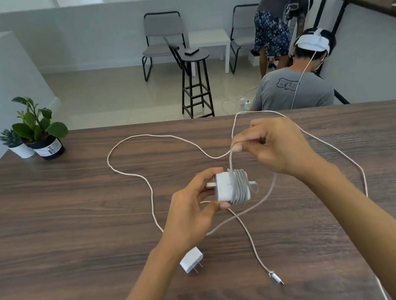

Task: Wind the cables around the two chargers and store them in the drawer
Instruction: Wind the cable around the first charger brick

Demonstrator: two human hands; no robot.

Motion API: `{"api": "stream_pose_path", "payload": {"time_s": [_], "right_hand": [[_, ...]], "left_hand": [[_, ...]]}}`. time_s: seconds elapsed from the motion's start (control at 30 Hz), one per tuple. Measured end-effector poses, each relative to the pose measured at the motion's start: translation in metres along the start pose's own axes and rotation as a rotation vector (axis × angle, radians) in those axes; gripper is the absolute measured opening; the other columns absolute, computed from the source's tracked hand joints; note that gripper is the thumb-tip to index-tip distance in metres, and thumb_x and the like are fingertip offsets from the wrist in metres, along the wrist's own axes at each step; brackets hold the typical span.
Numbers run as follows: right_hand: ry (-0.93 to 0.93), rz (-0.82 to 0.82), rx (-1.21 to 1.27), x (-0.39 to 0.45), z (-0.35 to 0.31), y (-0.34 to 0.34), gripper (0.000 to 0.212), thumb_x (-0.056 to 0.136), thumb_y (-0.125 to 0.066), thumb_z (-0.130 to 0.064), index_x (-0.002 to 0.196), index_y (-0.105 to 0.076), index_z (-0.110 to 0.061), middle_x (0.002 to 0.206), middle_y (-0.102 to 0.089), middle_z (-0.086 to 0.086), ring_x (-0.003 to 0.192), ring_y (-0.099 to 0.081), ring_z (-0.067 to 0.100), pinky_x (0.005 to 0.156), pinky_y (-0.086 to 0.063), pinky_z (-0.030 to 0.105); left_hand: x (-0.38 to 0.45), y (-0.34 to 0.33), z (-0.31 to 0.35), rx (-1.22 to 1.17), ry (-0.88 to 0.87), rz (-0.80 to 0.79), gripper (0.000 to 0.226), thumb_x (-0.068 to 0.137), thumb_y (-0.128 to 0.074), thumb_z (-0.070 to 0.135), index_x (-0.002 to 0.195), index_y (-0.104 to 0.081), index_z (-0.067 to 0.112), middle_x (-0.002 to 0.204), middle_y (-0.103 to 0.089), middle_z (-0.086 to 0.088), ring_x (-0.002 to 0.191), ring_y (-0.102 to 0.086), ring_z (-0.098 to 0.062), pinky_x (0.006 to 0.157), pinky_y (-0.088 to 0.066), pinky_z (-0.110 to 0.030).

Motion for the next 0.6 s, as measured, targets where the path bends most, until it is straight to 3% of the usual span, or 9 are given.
{"api": "stream_pose_path", "payload": {"time_s": [0.2,0.3,0.4,0.47,0.53,0.6], "right_hand": [[-0.021,-0.031,0.047,0.007,0.011,-0.018,0.005,0.08,-0.072,-0.031,0.078,-0.075,-0.035,0.061,-0.056,-0.012,0.057,-0.048,0.006,0.058,-0.043,0.032],[-0.119,-0.011,0.252,0.004,0.026,-0.024,0.005,0.08,-0.072,-0.024,0.081,-0.077,-0.025,0.069,-0.065,-0.019,0.059,-0.058,-0.001,0.063,-0.048,0.03],[-0.286,-0.065,0.524,-0.007,0.042,-0.043,0.012,0.08,-0.071,-0.01,0.087,-0.075,-0.019,0.077,-0.073,-0.005,0.069,-0.065,0.004,0.067,-0.051,0.024],[-0.356,-0.133,0.63,-0.017,0.044,-0.059,0.022,0.084,-0.065,-0.001,0.081,-0.075,-0.021,0.069,-0.071,0.004,0.057,-0.06,0.007,0.056,-0.048,0.016],[-0.42,-0.18,0.734,-0.027,0.042,-0.073,0.02,0.09,-0.058,-0.001,0.083,-0.073,-0.013,0.064,-0.066,0.017,0.052,-0.061,0.012,0.052,-0.052,0.019],[-0.49,-0.196,0.853,-0.035,0.04,-0.083,0.019,0.093,-0.054,-0.007,0.081,-0.069,-0.009,0.054,-0.062,0.007,0.051,-0.065,0.013,0.052,-0.055,0.022]], "left_hand": [[-0.004,-0.002,0.012,-0.069,-0.028,-0.016,0.061,0.073,-0.071,-0.009,0.121,-0.057,0.026,0.118,-0.066,0.003,0.106,-0.064,-0.017,0.098,-0.049,-0.036],[-0.001,0.007,0.021,-0.171,-0.054,0.025,0.061,0.073,-0.069,-0.015,0.119,-0.059,0.024,0.116,-0.066,-0.001,0.107,-0.063,-0.023,0.095,-0.049,-0.033],[0.003,0.017,0.038,-0.285,-0.104,0.08,0.058,0.072,-0.069,-0.015,0.119,-0.057,0.015,0.115,-0.067,0.001,0.105,-0.063,-0.017,0.088,-0.05,-0.022],[0.005,0.025,0.051,-0.333,-0.153,0.13,0.054,0.07,-0.072,-0.001,0.12,-0.055,0.013,0.116,-0.067,0.005,0.106,-0.064,-0.011,0.088,-0.049,-0.02],[0.008,0.032,0.059,-0.351,-0.178,0.18,0.053,0.069,-0.073,0.012,0.119,-0.056,0.016,0.114,-0.068,0.007,0.109,-0.063,-0.011,0.089,-0.05,-0.021],[0.013,0.038,0.06,-0.353,-0.176,0.234,0.052,0.07,-0.071,0.012,0.12,-0.055,0.013,0.113,-0.067,0.008,0.108,-0.063,-0.009,0.089,-0.05,-0.022]]}}
Point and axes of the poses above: each hand's wrist, its own x-axis towards the middle knuckle, its own y-axis out of the back of the hand, z = x × y, the point moved 10 cm from there along x, towards the middle knuckle
